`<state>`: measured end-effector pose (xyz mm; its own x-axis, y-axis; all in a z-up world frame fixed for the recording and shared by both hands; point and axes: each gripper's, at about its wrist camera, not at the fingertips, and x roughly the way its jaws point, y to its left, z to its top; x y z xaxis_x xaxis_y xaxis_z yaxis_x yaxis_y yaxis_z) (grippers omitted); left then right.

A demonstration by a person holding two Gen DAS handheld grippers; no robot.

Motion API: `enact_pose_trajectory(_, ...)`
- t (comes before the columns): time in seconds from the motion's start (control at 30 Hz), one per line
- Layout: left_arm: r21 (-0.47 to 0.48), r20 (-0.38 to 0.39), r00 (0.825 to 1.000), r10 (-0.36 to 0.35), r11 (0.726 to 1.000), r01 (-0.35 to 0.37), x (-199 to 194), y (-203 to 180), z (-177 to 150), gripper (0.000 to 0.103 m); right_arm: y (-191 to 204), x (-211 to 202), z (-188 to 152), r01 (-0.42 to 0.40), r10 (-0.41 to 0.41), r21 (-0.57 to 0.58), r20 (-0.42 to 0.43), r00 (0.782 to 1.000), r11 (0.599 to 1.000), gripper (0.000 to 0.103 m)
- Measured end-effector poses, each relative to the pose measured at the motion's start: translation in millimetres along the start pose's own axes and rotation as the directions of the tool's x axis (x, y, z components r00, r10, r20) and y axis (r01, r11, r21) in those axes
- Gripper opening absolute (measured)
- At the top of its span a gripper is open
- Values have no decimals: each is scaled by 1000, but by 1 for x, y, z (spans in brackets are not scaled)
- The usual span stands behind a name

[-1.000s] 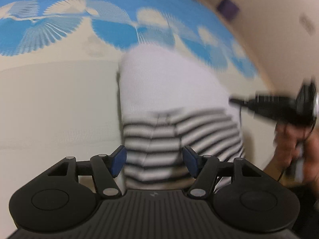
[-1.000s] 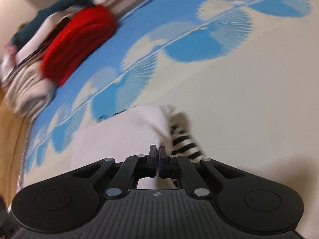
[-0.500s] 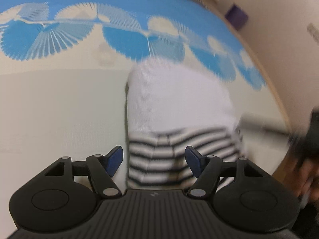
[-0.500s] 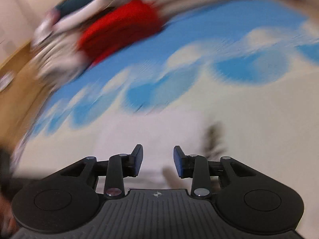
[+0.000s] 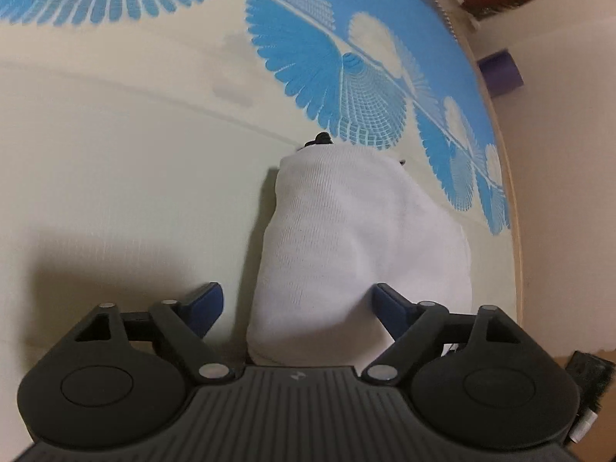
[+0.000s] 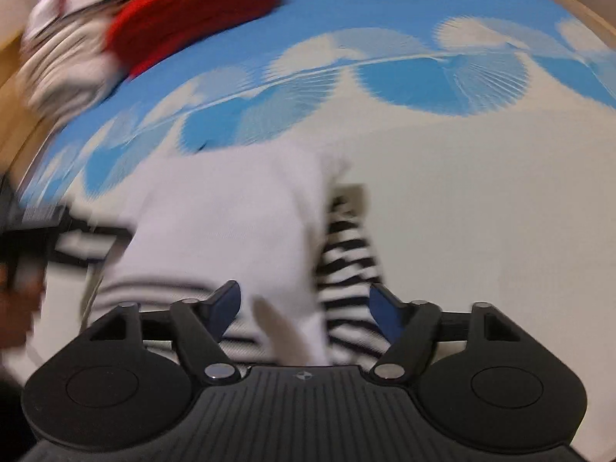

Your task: Fold small clothes

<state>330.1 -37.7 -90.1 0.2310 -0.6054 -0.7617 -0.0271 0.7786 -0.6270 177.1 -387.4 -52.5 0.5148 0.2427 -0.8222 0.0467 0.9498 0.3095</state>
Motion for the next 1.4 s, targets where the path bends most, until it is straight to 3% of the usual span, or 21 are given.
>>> enact_pose_trajectory(0.13, 2, -12, 999, -39, 999, 39, 10, 3, 0, 88, -20, 29, 1, 2, 13, 139, -107, 994, 990, 75)
enact_pose_trajectory(0.27, 29, -11, 998, -61, 998, 61, 19, -3, -1, 86, -20, 36, 2, -9, 33, 181, -129, 991, 983, 75)
enact_pose_trajectory(0.37, 74, 15, 999, -51, 996, 50, 18, -12, -3, 68, -18, 33, 3, -23, 47, 194, -119, 992, 981, 57)
enact_pose_trajectory(0.43, 124, 40, 998, -44, 991, 39, 10, -21, -3, 50, -15, 35, 5, -45, 68, 207, -106, 992, 977, 25)
enact_pose_trajectory(0.47, 150, 51, 997, -51, 988, 43, 4, -26, -2, 42, -13, 34, 6, -59, 80, 210, -95, 992, 976, 18)
enact_pose_trajectory(0.6, 273, 169, 983, -66, 962, 17, -32, -46, 5, 38, 3, 31, 21, -87, 91, 200, -9, 996, 976, 10)
enact_pose_trajectory(0.73, 284, 333, 941, -55, 958, -45, -68, -38, 30, 39, 27, 20, 41, -178, 154, 173, 144, 978, 969, 9)
enact_pose_trajectory(0.77, 279, 365, 930, -46, 958, -62, -74, -34, 36, 45, 35, 21, 47, -198, 169, 162, 177, 970, 967, 9)
enact_pose_trajectory(0.8, 272, 410, 912, -20, 957, -102, -81, -30, 41, 58, 43, 22, 52, -214, 181, 149, 205, 962, 965, 9)
enact_pose_trajectory(0.83, 252, 454, 891, 17, 956, -147, -87, -25, 46, 61, 53, 25, 58, -220, 187, 128, 231, 955, 967, 9)
enact_pose_trajectory(0.87, 209, 520, 851, 70, 956, -207, -94, -19, 47, 61, 64, 29, 63, -214, 183, 103, 250, 951, 971, 9)
enact_pose_trajectory(0.9, 178, 551, 829, 99, 956, -233, -101, -13, 47, 61, 74, 35, 67, -194, 166, 85, 262, 951, 977, 9)
enact_pose_trajectory(0.93, 172, 538, 837, 96, 960, -220, -106, -8, 47, 61, 80, 42, 72, -175, 149, 77, 263, 953, 982, 9)
enact_pose_trajectory(0.97, 189, 505, 860, 76, 962, -196, -109, -4, 45, 61, 84, 49, 74, -160, 136, 76, 256, 957, 984, 9)
enact_pose_trajectory(1.0, 227, 458, 887, 62, 956, -184, -106, -3, 40, 61, 88, 57, 77, -139, 116, 76, 247, 962, 987, 4)
enact_pose_trajectory(1.07, 302, 386, 919, 87, 929, -215, -99, -1, 29, 61, 93, 71, 83, -57, 39, 69, 240, 970, 996, 5)
enact_pose_trajectory(1.17, 366, 282, 938, 202, 881, -300, -67, 8, 13, 63, 81, 89, 89, -36, 8, 145, 194, 981, 989, 5)
enact_pose_trajectory(1.23, 384, 227, 930, 289, 851, -359, -51, 22, 4, 72, 78, 90, 87, 6, -35, 160, 176, 984, 987, 10)
enact_pose_trajectory(1.3, 371, 236, 937, 256, 868, -331, -63, 24, 4, 69, 77, 80, 85, 7, -38, 161, 192, 981, 987, 16)
enact_pose_trajectory(1.33, 360, 254, 940, 228, 880, -310, -73, 24, 4, 68, 76, 75, 82, -13, -20, 164, 197, 980, 986, 33)
enact_pose_trajectory(1.4, 358, 279, 945, 170, 895, -267, -89, 22, 4, 69, 76, 67, 78, -57, 26, 158, 196, 980, 986, 46)
